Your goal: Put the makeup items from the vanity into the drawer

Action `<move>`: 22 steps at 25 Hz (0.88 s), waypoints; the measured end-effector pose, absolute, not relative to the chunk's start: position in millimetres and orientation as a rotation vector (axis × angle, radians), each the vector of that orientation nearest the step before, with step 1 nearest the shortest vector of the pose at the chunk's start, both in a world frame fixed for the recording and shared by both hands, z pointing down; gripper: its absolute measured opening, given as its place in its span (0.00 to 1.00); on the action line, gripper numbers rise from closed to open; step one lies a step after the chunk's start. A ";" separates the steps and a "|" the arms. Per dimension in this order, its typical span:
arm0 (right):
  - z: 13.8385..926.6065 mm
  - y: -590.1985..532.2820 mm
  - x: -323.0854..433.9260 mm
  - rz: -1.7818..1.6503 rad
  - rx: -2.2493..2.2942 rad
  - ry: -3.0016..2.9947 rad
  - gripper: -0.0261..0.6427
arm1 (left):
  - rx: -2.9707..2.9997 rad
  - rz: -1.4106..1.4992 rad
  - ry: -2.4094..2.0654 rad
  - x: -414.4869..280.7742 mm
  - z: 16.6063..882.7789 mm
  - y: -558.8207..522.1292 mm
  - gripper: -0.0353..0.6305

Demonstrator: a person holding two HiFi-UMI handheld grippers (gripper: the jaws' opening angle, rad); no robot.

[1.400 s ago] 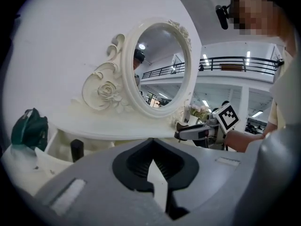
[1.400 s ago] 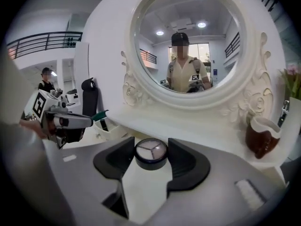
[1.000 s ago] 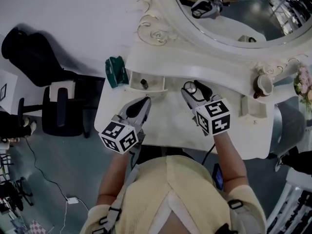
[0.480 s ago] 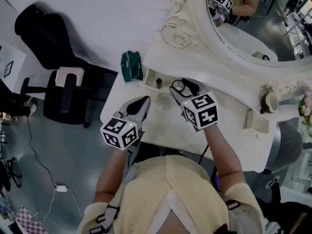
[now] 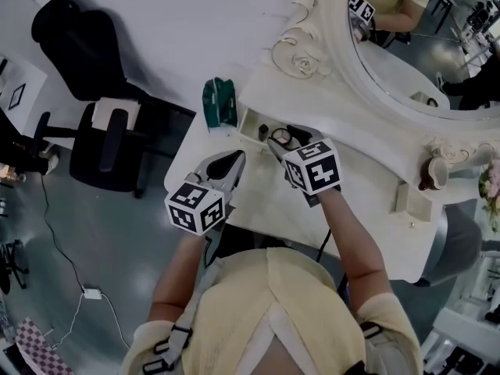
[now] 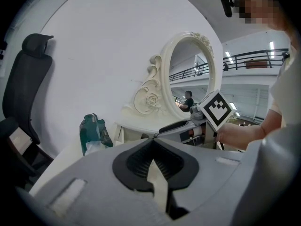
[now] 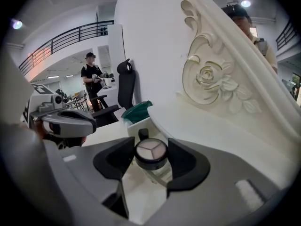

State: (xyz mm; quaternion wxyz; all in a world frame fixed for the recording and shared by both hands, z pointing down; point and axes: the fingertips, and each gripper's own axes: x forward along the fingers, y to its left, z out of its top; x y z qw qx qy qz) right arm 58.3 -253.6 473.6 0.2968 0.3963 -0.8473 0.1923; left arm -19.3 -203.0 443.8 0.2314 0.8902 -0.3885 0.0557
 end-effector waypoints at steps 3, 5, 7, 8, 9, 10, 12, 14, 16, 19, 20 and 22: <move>481.1 -256.4 56.7 0.534 1.042 -2.212 0.38 | 2.444 0.151 -1.068 -20.1 444.3 -202.5 0.05; 485.7 -257.7 56.0 0.549 1.037 -2.188 0.38 | 2.443 0.147 -1.071 -21.1 444.1 -202.5 0.05; 488.7 -259.5 55.7 0.565 1.041 -2.169 0.38 | 2.440 0.141 -1.075 -22.2 443.9 -202.9 0.05; 489.7 -260.5 55.8 0.574 1.046 -2.162 0.38 | 2.439 0.138 -1.077 -22.8 444.0 -203.0 0.05; 490.6 -261.5 55.9 0.586 1.052 -2.154 0.38 | 2.437 0.136 -1.079 -23.3 444.0 -203.0 0.05; 491.5 -262.4 56.2 0.599 1.058 -2.145 0.38 | 2.436 0.135 -1.079 -23.7 444.1 -203.0 0.05; 493.2 -264.2 58.0 0.629 1.076 -2.118 0.38 | 2.434 0.133 -1.078 -24.2 444.3 -203.2 0.05; 495.2 -265.2 60.3 0.659 1.093 -2.086 0.38 | 2.432 0.130 -1.075 -24.1 444.6 -203.6 0.05; 497.9 -265.6 60.6 0.689 1.099 -2.066 0.38 | 2.431 0.128 -1.070 -23.0 445.1 -204.5 0.06; 500.7 -267.1 60.3 0.748 1.113 -2.054 0.38 | 2.429 0.124 -1.061 -20.8 445.2 -206.9 0.06; 501.1 -267.4 60.0 0.762 1.116 -2.052 0.38 | 2.429 0.123 -1.057 -20.2 445.5 -207.7 0.06; 501.6 -268.0 59.5 0.771 1.117 -2.047 0.38 | 2.428 0.121 -1.050 -18.9 446.3 -209.2 0.06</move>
